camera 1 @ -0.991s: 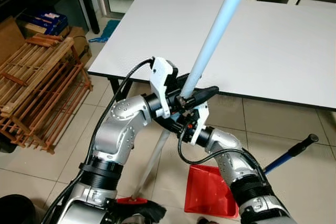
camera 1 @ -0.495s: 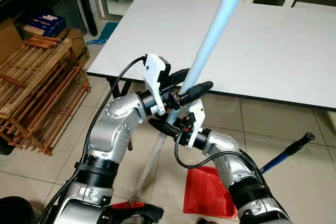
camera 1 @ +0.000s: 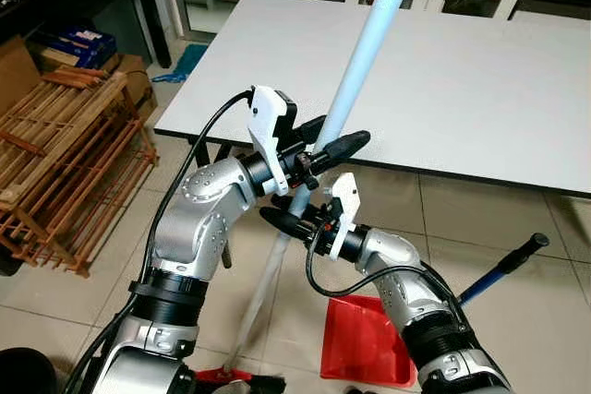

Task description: Sweep floor

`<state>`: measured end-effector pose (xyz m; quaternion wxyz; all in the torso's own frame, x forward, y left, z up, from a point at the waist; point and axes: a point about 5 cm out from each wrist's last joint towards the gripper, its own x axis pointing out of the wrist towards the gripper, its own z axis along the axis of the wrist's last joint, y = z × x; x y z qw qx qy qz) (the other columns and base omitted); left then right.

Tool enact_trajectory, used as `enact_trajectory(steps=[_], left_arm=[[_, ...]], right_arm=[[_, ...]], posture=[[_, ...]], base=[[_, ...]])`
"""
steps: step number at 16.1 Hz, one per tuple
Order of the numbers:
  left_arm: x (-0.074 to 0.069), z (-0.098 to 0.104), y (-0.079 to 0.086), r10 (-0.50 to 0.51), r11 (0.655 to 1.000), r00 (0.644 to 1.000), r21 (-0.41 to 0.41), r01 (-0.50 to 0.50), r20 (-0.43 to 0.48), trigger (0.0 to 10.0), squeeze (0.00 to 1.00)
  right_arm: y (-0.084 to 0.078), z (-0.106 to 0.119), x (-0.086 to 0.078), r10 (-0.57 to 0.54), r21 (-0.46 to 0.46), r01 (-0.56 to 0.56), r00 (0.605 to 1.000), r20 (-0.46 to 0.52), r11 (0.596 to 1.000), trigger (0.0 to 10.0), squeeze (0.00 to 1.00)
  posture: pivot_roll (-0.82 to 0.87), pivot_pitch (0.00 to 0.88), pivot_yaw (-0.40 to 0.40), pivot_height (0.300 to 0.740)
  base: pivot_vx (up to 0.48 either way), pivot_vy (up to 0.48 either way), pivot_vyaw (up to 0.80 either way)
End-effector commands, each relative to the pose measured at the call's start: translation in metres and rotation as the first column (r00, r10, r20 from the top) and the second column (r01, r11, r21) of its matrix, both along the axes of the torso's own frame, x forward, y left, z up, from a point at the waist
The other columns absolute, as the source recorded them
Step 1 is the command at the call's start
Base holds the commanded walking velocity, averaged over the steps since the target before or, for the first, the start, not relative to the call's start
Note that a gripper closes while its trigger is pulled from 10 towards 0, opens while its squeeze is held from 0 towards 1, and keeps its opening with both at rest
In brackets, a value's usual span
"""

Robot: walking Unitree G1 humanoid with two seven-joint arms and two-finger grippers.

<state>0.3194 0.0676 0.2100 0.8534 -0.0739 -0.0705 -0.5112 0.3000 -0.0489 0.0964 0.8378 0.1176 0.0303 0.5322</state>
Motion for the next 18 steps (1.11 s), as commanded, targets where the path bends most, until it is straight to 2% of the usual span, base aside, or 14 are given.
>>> enact_trajectory(steps=[1, 11, 16, 18], left_arm=[[0.002, 0.019, 0.001, 0.018, 0.999, 0.998, -0.046, -0.016, 0.055, 0.0, 0.00], [-0.003, 0.025, 0.002, 0.003, 0.999, 0.997, -0.034, -0.001, 0.076, 0.0, 0.00], [0.000, 0.032, 0.002, 0.028, 0.998, 0.996, -0.050, -0.024, 0.090, 0.0, 0.00], [0.006, 0.039, 0.005, 0.077, 0.995, 0.991, -0.077, -0.070, 0.105, 0.0, 0.00]], right_arm=[[0.009, -0.013, -0.011, 0.067, -0.045, -0.069, 0.997, -0.038, 0.997, 10.0, 0.00], [0.007, -0.018, -0.007, 0.020, -0.065, -0.023, 0.998, -0.052, 0.998, 10.0, 0.00], [0.004, -0.019, -0.005, -0.015, -0.077, 0.011, 0.998, -0.054, 0.997, 10.0, 0.00], [0.003, -0.022, -0.004, -0.033, -0.087, 0.027, 0.998, -0.060, 0.996, 10.0, 0.00]], posture=[[0.03, 0.033, -0.003, 0.740], [0.04, 0.051, 0.004, 0.740], [0.04, 0.060, 0.009, 0.740], [0.04, 0.062, 0.011, 0.740]], base=[[0.000, 0.000, 0.00], [0.000, 0.000, 0.00], [0.000, 0.000, 0.00], [0.000, 0.000, 0.00]])
